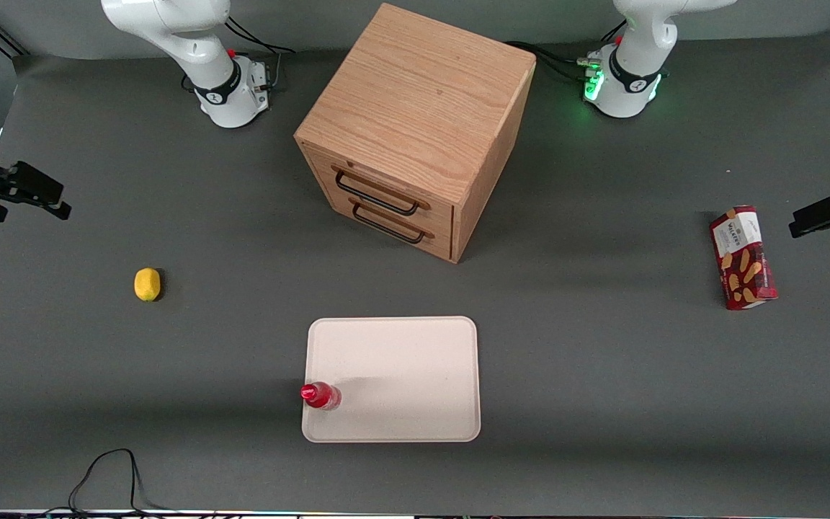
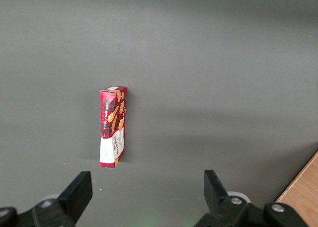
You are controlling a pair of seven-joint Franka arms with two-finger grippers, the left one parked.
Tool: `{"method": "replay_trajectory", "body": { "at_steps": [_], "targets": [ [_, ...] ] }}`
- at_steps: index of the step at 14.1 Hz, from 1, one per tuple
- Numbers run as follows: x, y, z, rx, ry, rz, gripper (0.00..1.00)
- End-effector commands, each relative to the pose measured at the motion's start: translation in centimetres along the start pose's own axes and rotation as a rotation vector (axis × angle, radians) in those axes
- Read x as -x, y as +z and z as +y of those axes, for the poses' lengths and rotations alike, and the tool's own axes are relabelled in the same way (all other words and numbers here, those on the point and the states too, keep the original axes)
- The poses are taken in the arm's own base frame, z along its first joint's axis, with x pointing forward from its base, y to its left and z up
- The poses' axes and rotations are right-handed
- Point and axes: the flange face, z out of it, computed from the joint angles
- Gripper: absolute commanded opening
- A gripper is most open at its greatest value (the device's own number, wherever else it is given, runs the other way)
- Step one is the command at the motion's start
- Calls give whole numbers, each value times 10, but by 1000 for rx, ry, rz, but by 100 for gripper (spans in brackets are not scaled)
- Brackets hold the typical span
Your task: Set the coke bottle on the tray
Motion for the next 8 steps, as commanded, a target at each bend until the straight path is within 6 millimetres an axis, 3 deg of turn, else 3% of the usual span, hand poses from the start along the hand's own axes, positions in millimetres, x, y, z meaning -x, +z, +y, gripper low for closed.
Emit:
{"method": "replay_trajectory", "body": {
  "at_steps": [1, 8],
  "targets": [
    [6, -2, 4, -13, -27, 17, 100],
    [3, -2, 2, 2, -41, -7, 100]
  ]
}}
